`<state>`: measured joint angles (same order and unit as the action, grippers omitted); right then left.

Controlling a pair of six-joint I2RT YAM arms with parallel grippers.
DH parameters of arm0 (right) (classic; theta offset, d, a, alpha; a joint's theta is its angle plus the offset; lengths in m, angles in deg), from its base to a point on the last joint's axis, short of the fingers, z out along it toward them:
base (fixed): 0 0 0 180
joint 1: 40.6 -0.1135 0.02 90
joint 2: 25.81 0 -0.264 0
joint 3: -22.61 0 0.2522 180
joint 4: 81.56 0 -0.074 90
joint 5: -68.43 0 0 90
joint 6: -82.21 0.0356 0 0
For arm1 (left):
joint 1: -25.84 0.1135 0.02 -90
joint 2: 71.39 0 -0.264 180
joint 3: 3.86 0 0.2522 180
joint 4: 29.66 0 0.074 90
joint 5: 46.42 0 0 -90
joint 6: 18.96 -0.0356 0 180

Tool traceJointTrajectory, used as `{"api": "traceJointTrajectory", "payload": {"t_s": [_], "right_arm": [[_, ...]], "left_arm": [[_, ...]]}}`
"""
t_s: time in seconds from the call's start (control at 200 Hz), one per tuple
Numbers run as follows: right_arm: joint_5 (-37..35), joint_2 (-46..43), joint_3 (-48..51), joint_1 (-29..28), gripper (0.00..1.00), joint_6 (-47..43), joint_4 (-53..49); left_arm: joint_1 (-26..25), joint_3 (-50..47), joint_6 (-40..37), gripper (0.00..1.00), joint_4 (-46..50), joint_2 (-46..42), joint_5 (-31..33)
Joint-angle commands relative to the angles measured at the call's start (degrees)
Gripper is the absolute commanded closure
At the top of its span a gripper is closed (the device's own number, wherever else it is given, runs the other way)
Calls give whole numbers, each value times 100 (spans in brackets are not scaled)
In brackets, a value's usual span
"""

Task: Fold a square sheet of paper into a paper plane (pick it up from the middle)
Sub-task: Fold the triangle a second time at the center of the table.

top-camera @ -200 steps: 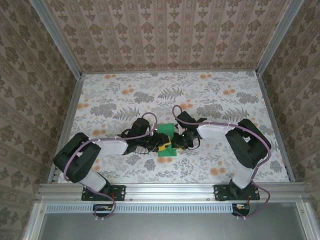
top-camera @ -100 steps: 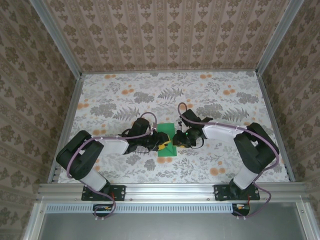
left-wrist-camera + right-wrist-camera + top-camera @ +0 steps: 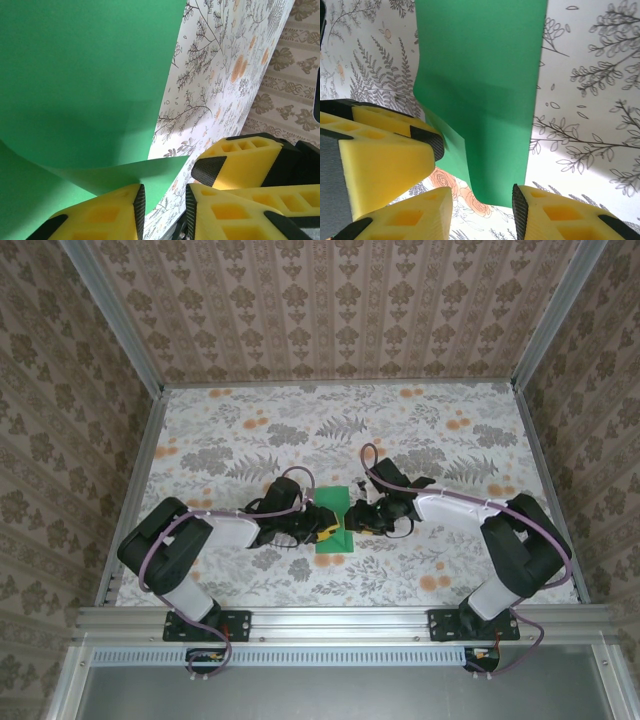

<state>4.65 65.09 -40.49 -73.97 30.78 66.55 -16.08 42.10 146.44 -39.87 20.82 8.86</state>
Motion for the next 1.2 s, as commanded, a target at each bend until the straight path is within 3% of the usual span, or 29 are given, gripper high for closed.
{"api": "traceJointTrajectory", "payload": {"t_s": [0.0, 0.37, 0.68, 1.195], "right_arm": [[264, 204, -143, 26, 61, -112, 135], [461, 582, -376, 27, 67, -122, 418], [-78, 833, -517, 109, 88, -269, 188], [-269, 1102, -729, 137, 89, -497, 63]], "left_arm": [[58, -41, 43, 73, -89, 61, 9], [60, -37, 43, 79, -29, 61, 13], [70, 13, 28, 79, -36, -18, -18], [148, 266, -16, 79, -153, 271, -175]]}}
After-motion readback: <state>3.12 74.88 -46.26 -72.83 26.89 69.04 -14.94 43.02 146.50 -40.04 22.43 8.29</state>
